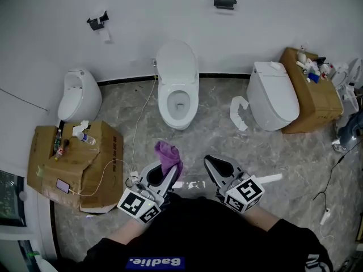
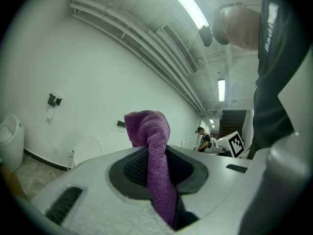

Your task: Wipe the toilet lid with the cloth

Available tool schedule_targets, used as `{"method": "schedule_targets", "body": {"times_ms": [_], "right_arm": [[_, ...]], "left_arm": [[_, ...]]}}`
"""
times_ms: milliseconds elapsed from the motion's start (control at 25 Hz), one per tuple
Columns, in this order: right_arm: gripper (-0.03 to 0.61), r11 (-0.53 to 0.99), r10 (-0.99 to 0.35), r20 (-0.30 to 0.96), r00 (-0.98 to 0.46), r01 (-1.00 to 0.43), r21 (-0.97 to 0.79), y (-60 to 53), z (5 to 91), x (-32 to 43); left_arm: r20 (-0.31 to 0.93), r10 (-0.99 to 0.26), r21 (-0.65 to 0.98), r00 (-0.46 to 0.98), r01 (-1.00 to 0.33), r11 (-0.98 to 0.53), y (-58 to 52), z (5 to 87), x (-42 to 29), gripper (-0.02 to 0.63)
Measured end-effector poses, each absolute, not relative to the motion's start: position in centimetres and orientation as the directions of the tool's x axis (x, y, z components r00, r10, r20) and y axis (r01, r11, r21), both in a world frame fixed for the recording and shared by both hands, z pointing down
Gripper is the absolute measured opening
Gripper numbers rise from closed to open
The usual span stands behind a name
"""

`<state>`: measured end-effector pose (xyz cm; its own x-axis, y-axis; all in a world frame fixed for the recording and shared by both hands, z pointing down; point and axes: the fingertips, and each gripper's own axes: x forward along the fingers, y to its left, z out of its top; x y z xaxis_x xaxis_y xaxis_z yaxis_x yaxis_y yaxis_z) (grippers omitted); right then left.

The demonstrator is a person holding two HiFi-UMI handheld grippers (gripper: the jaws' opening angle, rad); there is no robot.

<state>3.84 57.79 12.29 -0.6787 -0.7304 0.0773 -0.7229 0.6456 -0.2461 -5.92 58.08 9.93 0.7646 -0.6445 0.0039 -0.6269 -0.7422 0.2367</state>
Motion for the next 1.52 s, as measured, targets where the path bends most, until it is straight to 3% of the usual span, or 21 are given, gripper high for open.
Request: {"method": "schedule_targets", "body": {"times_ms": [360, 1200, 1520], "right_arm": [[0.037, 0.64, -0.731, 0.105, -0.674, -0.731, -0.239, 52.7, 13.3, 3.6], [0.037, 0.497, -0.832, 0.16, -0.532, -0.841, -0.211, 27.7, 11.9, -2.9], [0.037, 0.525, -0.813, 0.148, -0.562, -0.82, -0.231, 22.3, 12.8, -2.2]], "left_arm": [[-0.013, -0.647, 0.243, 0.763, -0.625, -0.742, 52.6, 10.6, -6.5, 0.066], [-0.035, -0.542, 0.23, 0.84, -0.52, -0.822, 26.4, 10.1, -14.9, 0.066], [-0.01, -0.595, 0.228, 0.804, -0.577, -0.784, 21.3, 10.7, -15.0, 0.066]]}}
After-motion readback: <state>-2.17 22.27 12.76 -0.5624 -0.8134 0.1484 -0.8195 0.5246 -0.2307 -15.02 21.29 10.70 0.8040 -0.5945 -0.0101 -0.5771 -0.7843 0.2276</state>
